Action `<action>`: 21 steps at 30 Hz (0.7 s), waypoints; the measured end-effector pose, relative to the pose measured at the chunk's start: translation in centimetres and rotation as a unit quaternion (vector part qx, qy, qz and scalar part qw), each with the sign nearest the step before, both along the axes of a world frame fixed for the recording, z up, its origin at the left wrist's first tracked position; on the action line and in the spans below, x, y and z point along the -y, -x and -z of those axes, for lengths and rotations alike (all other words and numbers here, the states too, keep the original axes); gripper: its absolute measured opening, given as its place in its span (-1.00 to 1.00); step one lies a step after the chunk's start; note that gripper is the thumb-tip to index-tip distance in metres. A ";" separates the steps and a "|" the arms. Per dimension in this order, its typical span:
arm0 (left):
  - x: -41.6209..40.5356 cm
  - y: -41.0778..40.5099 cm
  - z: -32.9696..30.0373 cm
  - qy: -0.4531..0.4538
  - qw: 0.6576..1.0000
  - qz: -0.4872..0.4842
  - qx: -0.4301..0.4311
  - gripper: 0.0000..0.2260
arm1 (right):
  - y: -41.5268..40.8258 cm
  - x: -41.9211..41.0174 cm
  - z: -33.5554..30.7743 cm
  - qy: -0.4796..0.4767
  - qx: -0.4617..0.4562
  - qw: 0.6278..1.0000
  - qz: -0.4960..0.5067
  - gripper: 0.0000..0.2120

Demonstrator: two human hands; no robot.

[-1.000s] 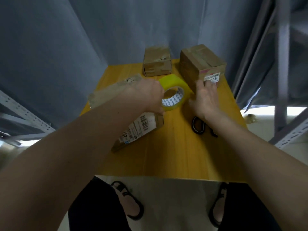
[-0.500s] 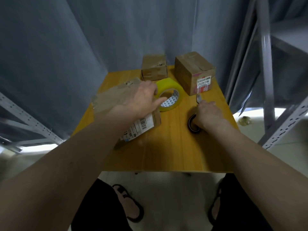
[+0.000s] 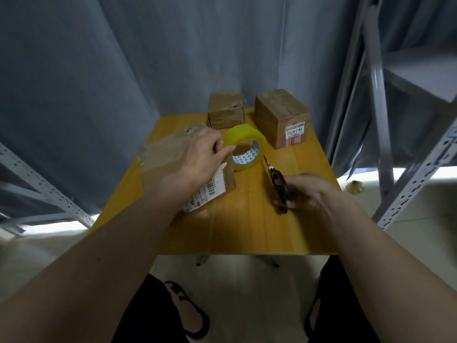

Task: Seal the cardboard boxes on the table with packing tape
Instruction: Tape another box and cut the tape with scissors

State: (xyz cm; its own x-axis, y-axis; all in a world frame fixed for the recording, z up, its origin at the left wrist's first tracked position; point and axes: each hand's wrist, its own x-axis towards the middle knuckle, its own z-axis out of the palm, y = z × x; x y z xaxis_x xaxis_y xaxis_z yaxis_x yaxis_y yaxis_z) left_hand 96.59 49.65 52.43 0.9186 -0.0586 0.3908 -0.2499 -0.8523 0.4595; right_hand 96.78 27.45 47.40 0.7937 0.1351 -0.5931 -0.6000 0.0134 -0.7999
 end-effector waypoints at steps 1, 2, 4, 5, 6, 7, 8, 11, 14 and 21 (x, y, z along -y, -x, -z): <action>-0.1 0.1 0.0 -0.007 1.000 -0.006 -0.004 -0.75 | 0.4 -0.4 0.4 -0.076 -0.014 0.997 0.027 -0.86; -0.4 0.0 0.1 -0.024 0.999 -0.020 -0.019 -0.76 | 0.6 -1.0 0.7 -0.127 -0.018 0.990 0.053 -0.90; -1.1 -0.1 0.4 -0.114 0.988 -0.054 -0.086 -0.45 | 1.0 -2.0 0.7 -0.176 -0.002 0.981 0.084 -0.77; -1.5 -0.1 0.6 -0.177 0.976 -0.056 -0.116 -0.26 | 1.1 -2.4 0.6 -0.185 0.012 0.979 0.080 -0.68; -1.9 -0.2 0.8 -0.234 0.962 -0.049 -0.129 -0.16 | 1.3 -2.7 0.4 -0.192 0.027 0.979 0.063 -0.62; -2.3 -0.2 1.0 -0.266 0.954 -0.040 -0.130 -0.11 | 1.6 -3.0 0.1 -0.199 0.042 0.979 0.034 -0.59; -2.7 -0.3 1.1 -0.276 0.952 -0.033 -0.128 -0.10 | 1.9 -3.3 -0.3 -0.200 0.057 0.978 -0.004 -0.59; -3.7 -0.5 0.9 -0.260 0.955 -0.012 -0.140 -0.11 | 2.6 -4.1 -1.3 -0.170 0.089 0.975 -0.112 -0.65; -4.3 -0.5 0.6 -0.233 0.960 0.001 -0.157 -0.11 | 2.9 -4.4 -1.5 -0.168 0.076 0.969 -0.166 -0.64; -4.0 -0.2 0.6 -0.217 0.964 -0.028 -0.152 -0.12 | 3.2 -4.6 0.3 -0.125 0.065 0.976 -0.168 -0.38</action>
State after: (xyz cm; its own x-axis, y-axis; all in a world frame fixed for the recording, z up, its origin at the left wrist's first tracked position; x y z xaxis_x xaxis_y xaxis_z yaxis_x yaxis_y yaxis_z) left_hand 96.75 53.66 51.80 0.9932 -0.1040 0.0532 -0.1090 -0.9889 0.1008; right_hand 93.55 32.08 47.13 0.7461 0.5288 -0.4046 -0.4972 0.0383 -0.8668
